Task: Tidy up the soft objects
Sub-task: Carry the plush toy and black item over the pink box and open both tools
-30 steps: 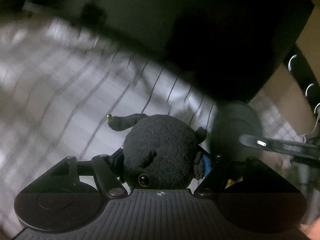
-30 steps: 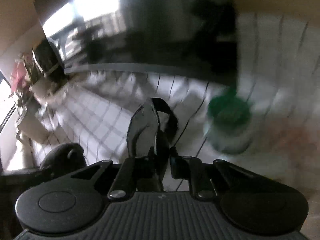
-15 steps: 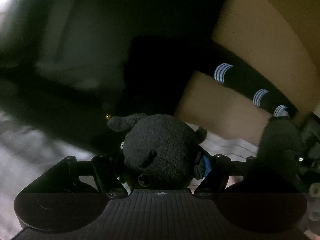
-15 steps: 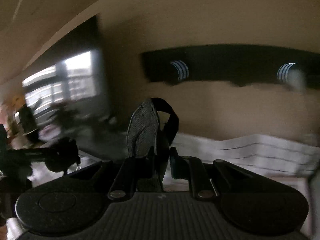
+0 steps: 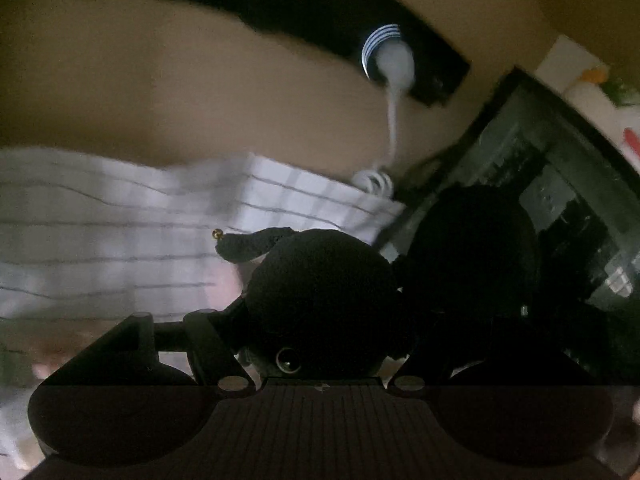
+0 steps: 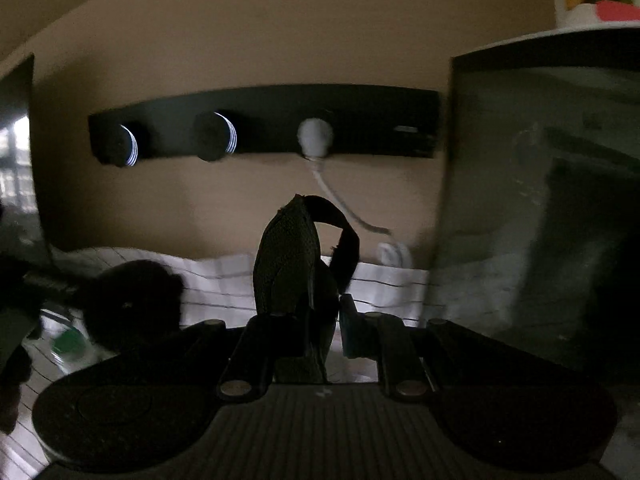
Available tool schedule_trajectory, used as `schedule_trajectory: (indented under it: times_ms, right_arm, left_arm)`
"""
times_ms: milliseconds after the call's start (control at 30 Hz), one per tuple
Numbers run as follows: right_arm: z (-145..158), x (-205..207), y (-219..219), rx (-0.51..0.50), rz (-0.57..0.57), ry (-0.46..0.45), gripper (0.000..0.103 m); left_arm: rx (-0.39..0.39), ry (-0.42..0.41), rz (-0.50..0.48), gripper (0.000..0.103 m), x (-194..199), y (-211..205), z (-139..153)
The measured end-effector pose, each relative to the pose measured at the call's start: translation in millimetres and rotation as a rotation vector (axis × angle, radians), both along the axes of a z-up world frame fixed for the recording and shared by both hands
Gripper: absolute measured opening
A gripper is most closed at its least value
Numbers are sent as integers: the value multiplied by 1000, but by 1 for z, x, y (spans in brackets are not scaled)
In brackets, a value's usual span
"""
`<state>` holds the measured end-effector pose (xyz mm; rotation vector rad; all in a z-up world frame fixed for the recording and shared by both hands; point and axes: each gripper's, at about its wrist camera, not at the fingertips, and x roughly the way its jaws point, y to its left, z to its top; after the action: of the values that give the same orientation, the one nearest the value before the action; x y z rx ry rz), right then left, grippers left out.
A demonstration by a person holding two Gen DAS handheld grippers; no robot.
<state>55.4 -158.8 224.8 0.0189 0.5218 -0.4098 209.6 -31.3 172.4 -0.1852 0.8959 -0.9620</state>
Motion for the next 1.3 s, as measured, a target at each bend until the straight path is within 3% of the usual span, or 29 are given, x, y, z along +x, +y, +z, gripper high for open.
schedule_trajectory:
  times_ms: [133,233,300,433,600,667,767,800,867,933,1100,1167,1267,1300]
  right_arm:
    - [-14,-4,-11,-67,-44,24,14]
    - [-18,-3,-22,-83,-76,29,14]
    - [-19,0,-27,-89,-82,31,14]
    - [-24,6,-33,-95,-83,46,14]
    - [-33,17,-40,-85,-90,67,14]
    - [-36,21,-41,-85,-98,77,14]
    - [-38,23,-41,-77,-99,79,14]
    - [-38,22,-40,-79,-100,80,14]
    - [-38,24,-39,-77,-105,85,14]
    - [-38,25,-38,-75,-112,90,14]
    - [-39,29,-32,-82,-118,107,14]
    - [-39,31,-30,-82,-123,110,14]
    - [-34,28,-27,-90,-139,98,14]
    - [-32,27,-26,-94,-143,95,14]
  left_arm:
    - [3,147,13,76,14,-43,-37]
    - [9,163,8,76,13,-70,-65]
    - [68,118,-7,76,9,-89,-77]
    - [297,-55,-81,76,-7,-126,-99]
    - [421,-204,-209,78,-25,-140,-110]
    - [366,-196,-171,78,-18,-135,-107]
    - [211,-85,-16,77,6,-116,-100]
    - [220,-63,-17,77,10,-116,-101]
    - [350,-47,-136,77,11,-127,-110]
    - [437,-82,-231,77,2,-135,-118]
    - [469,-153,-330,77,-15,-136,-121]
    - [443,-189,-282,77,-12,-129,-112]
    - [216,-175,-97,76,5,-107,-86]
    - [195,-134,-72,76,11,-104,-82]
